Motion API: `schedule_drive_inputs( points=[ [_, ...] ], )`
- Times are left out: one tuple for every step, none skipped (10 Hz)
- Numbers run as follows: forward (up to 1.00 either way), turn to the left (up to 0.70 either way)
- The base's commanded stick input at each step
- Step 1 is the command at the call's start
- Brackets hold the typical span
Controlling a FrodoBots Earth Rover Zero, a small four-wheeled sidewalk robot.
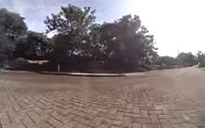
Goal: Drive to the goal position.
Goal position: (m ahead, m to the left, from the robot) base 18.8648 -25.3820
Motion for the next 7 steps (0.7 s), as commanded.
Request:
schedule_drive_inputs(
  points=[
    [0.7, -0.24],
    [0.7, -0.27],
    [0.7, -0.27],
    [0.7, -0.27],
    [0.7, -0.27],
    [0.7, -0.27],
    [0.7, -0.27]
  ],
)
